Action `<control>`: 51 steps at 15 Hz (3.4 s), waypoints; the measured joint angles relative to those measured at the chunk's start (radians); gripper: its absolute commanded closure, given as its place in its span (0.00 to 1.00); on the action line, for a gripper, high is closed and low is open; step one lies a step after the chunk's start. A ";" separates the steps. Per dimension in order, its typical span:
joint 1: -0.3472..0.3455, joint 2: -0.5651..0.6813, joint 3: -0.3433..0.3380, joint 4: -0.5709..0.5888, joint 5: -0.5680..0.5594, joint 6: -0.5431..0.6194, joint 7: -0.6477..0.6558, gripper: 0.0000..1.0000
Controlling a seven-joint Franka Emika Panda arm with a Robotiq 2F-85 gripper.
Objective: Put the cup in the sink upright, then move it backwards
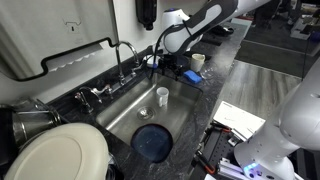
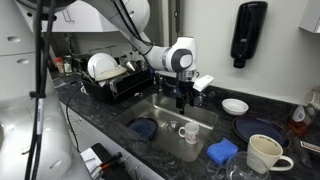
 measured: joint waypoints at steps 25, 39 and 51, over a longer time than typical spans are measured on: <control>-0.032 0.142 -0.112 0.033 0.383 0.081 -0.522 0.26; -0.086 0.335 -0.051 0.128 0.373 0.282 -0.540 1.00; -0.058 0.364 -0.113 0.068 0.037 0.328 -0.168 1.00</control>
